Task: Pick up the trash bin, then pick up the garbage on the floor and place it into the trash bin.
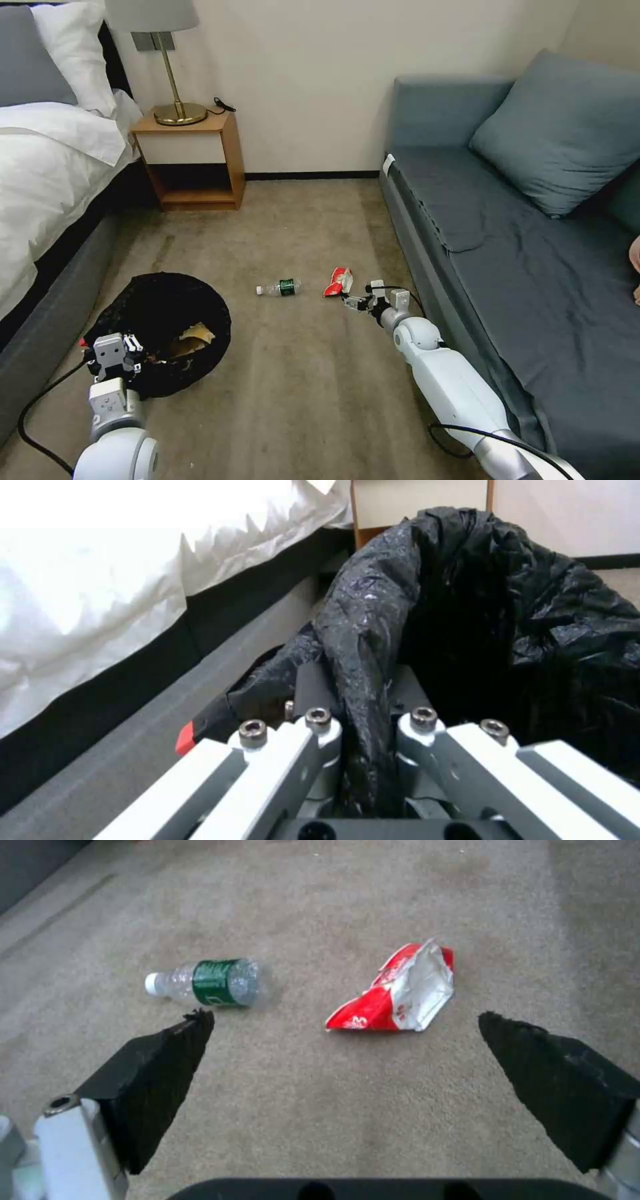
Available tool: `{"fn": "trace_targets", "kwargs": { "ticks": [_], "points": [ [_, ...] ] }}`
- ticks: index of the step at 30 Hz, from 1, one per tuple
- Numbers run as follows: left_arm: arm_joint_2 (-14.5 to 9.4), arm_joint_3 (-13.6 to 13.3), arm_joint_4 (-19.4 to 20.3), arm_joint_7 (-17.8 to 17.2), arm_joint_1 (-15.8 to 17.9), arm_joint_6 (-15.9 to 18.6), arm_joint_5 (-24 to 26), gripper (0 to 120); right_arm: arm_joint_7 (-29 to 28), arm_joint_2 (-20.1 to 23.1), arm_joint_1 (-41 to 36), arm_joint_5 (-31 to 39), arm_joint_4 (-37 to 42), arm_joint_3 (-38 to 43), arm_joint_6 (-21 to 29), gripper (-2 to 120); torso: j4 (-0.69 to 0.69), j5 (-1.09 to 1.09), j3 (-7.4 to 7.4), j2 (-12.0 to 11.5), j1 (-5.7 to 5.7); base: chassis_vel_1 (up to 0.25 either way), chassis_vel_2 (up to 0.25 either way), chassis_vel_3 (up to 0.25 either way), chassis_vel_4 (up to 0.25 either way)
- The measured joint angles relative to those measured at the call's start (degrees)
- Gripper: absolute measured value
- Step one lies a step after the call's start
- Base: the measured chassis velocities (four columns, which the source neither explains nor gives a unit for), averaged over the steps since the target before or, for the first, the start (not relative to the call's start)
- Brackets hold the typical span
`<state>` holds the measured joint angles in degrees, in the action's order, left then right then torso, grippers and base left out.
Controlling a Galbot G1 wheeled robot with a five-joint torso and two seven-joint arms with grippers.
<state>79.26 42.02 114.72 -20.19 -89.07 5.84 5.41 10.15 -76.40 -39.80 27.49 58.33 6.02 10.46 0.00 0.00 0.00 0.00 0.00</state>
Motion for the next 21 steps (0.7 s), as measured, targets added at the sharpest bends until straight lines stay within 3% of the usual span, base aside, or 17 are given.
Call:
{"fn": "trace_targets", "kwargs": {
  "ticks": [21],
  "points": [
    [-0.1, 0.2, -0.9, 0.1, -0.2, -1.1, 0.3, 4, 0.7, -0.7, -0.3, -0.5, -1.6, 0.1, -0.8, 100, 0.00, 0.00, 0.00, 0.0, 0.00, -0.005, 0.003, 0.006, -0.005]
  ]
}}
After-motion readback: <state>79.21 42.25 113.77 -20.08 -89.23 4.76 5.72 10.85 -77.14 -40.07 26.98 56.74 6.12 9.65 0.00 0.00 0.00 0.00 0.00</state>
